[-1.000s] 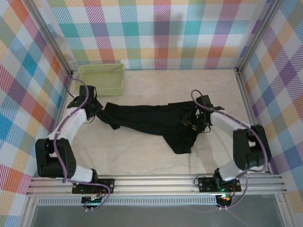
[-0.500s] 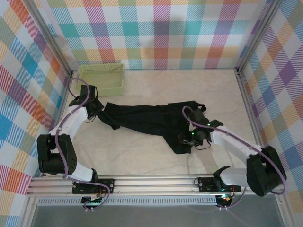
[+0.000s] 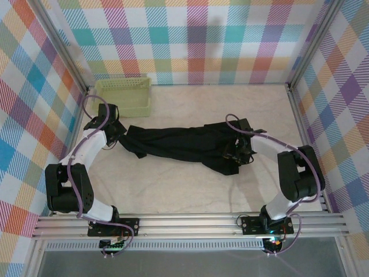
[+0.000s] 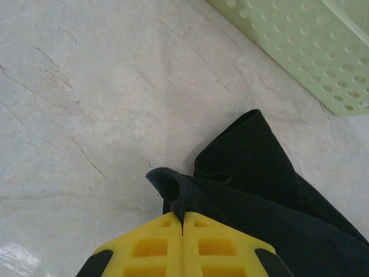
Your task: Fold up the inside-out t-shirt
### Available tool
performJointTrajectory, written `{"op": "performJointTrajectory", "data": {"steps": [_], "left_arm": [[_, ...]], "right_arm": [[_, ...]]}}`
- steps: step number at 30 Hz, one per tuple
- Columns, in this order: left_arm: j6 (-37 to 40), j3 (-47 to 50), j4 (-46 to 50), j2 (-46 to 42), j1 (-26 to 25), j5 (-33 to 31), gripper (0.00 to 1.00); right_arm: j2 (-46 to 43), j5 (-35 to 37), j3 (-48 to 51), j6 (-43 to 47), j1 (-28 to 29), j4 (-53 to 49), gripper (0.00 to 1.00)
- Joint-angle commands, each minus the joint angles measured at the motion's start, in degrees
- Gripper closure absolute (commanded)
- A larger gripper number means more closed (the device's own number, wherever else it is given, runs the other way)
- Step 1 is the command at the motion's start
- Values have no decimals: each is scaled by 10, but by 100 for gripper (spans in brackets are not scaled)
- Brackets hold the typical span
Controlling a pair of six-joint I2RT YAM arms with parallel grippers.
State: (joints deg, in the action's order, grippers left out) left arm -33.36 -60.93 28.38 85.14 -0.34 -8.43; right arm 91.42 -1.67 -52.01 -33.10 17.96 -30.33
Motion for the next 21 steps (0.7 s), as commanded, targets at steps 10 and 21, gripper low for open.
{"op": "performJointTrajectory", "data": {"steps": [10, 21], "left_arm": [[6, -10, -2, 5, 2, 4, 100], [6, -10, 1, 9, 2, 7, 100]], "right_arm": [[-248, -12, 151, -21, 0, -72, 64], [-130, 8, 136, -17, -1, 4, 61]]}}
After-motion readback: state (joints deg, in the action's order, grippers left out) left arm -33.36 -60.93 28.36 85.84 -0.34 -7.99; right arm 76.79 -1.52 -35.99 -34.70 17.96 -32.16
